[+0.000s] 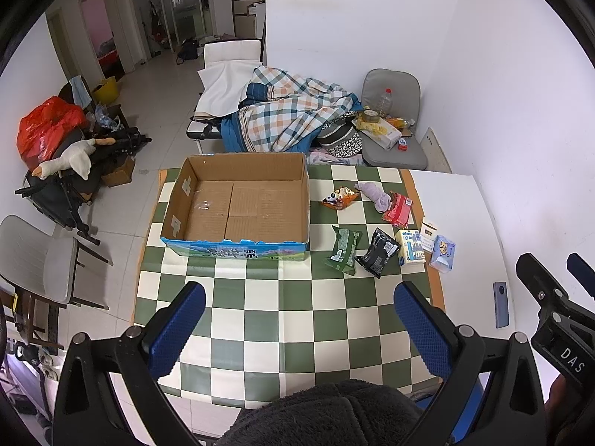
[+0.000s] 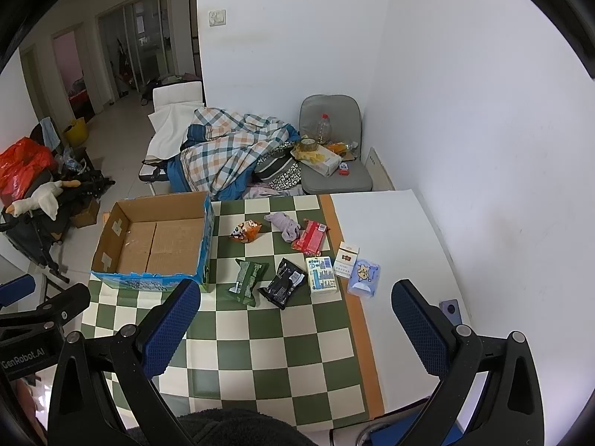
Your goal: Organize soft objects
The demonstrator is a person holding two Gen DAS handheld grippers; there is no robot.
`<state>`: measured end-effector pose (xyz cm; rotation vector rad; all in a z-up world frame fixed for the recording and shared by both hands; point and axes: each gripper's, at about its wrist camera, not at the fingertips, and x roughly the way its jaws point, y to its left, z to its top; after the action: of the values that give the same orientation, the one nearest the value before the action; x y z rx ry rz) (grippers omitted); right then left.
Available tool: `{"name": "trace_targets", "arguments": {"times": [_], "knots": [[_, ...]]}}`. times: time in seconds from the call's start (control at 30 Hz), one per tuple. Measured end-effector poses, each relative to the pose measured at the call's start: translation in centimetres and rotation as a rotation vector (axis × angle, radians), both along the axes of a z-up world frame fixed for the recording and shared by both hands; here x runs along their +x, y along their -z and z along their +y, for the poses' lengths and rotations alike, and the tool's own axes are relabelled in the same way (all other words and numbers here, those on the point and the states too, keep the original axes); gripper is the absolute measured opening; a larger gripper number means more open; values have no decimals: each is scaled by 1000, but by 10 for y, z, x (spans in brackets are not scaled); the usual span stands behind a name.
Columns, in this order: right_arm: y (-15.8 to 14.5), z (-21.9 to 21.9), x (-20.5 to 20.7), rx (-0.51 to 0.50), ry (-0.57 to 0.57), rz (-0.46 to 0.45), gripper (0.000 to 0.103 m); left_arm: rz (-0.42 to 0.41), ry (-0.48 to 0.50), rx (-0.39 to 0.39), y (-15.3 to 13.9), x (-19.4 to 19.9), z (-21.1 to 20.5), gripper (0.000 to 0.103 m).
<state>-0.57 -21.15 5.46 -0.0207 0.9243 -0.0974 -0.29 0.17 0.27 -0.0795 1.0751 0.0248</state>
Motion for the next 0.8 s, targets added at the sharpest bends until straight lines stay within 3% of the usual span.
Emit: {"name": "trace_targets", "arguments": {"times": [0.8], "knots": [[1,2,1,1,-3,2,103,4,3,-2,0,1,-2,103]]}}
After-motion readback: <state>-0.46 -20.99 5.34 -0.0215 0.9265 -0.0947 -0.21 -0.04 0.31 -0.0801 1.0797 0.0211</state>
